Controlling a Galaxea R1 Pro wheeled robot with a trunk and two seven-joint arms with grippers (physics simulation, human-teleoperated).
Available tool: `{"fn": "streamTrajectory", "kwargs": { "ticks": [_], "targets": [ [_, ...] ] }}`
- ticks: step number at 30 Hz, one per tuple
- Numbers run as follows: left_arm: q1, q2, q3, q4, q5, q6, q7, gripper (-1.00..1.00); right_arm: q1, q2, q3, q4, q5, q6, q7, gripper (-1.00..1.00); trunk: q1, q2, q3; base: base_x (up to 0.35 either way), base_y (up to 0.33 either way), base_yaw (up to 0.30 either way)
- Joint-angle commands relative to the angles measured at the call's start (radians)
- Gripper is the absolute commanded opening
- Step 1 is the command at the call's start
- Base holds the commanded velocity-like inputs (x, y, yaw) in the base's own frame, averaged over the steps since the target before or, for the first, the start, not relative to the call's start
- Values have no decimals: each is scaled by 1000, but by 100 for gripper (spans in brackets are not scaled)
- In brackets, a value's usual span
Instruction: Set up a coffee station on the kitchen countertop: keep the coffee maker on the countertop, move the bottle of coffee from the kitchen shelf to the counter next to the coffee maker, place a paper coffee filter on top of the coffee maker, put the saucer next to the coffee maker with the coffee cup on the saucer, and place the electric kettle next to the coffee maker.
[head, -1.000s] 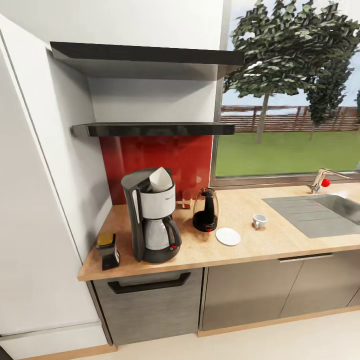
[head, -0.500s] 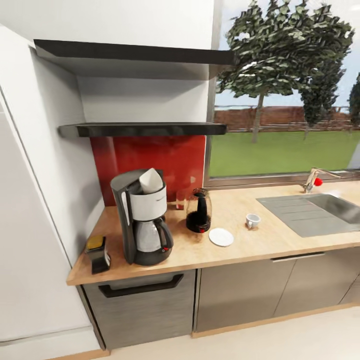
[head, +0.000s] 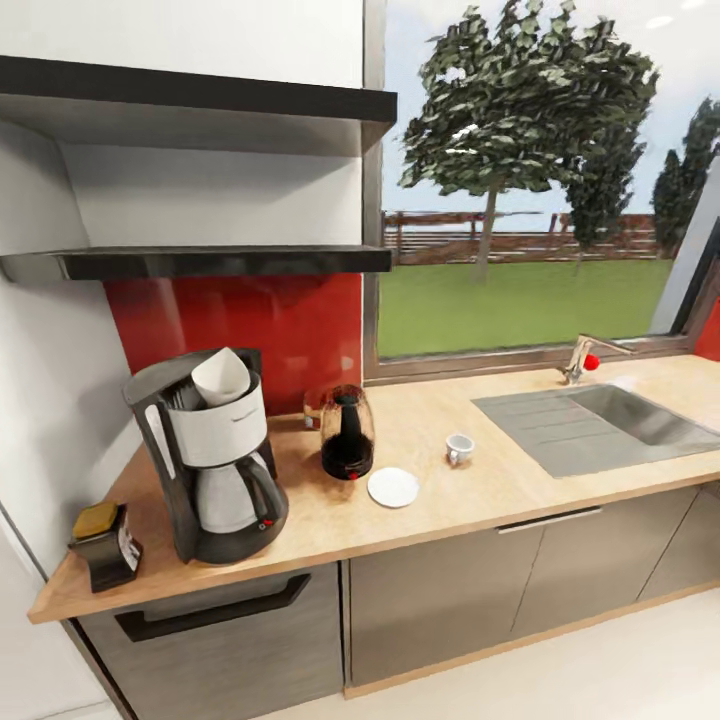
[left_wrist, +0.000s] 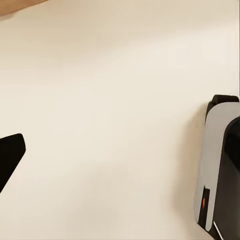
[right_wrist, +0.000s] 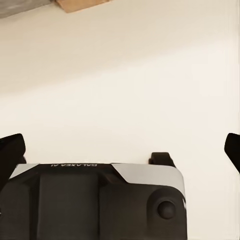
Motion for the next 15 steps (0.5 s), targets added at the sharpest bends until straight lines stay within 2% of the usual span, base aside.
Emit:
{"fn": "streamTrajectory", "kwargs": {
  "ticks": [1, 8, 15],
  "targets": [
    [0, 0, -9, 0, 6, -2, 3, 100, 0, 0, 9, -2, -11, 5, -3, 100, 1, 0, 0, 229, -206, -1],
    [0, 0, -8, 0, 7, -1, 3, 100, 0, 0, 4, -2, -13, 5, -4, 100, 1, 0, 0, 198, -217, 0],
    [0, 0, -7, 0, 8, -3, 3, 100, 0, 2, 6, -2, -13, 5, -5, 100, 1, 0, 0, 68, -266, 0]
  ]
}}
